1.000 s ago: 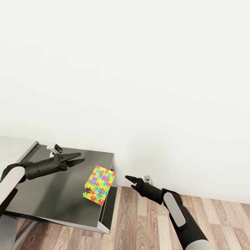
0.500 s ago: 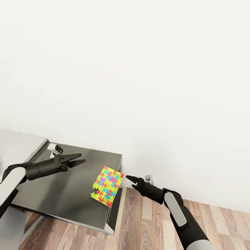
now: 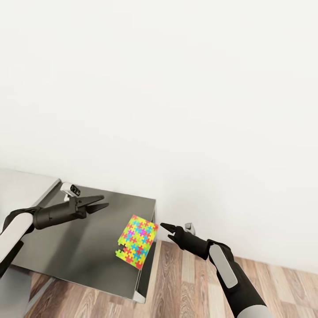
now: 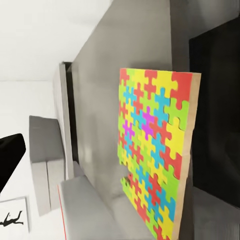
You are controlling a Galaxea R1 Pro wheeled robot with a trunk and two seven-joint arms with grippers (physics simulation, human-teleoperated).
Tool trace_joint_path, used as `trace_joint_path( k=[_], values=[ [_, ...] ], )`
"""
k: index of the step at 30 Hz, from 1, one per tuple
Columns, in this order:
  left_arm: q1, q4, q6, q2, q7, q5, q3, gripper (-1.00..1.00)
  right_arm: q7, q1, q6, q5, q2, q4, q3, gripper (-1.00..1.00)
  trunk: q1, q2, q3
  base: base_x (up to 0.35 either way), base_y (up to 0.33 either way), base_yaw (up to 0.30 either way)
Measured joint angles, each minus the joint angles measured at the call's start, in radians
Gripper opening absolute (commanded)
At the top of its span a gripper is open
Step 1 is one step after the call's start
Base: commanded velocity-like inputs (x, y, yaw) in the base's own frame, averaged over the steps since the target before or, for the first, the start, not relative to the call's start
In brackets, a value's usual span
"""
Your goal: Put all the toys in the child's room - the three board games (two on the bed and one on the table), the two jigsaw puzzles on the table, and the tennis ball on the table - inside the toy box on the table in the child's room.
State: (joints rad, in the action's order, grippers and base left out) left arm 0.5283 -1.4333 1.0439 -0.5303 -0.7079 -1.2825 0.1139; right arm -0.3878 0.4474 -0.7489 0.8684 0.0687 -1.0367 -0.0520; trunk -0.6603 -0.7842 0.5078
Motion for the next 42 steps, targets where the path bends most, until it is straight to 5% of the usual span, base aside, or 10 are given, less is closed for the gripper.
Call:
trace_joint_path(
  k=[27,36,42],
  values=[
    [0.000,0.001,0.000,0.000,-0.001,0.000,-0.001,1.00,0.000,0.000,-0.001,0.003,0.000,0.002,0.003,1.00,0.000,0.000,-0.003,0.068,0.020,0.032],
    [0.000,0.002,0.000,0.000,-0.002,0.000,-0.001,1.00,0.000,0.000,-0.002,0.008,-0.002,0.004,0.007,1.00,-0.035,-0.063,0.025,0.001,0.001,0.009],
    [0.000,0.002,0.000,0.000,-0.002,0.000,-0.001,1.00,0.000,0.000,-0.002,0.009,-0.003,0.006,0.008,1.00,-0.035,-0.063,0.025,0.000,0.000,0.000]
  ],
)
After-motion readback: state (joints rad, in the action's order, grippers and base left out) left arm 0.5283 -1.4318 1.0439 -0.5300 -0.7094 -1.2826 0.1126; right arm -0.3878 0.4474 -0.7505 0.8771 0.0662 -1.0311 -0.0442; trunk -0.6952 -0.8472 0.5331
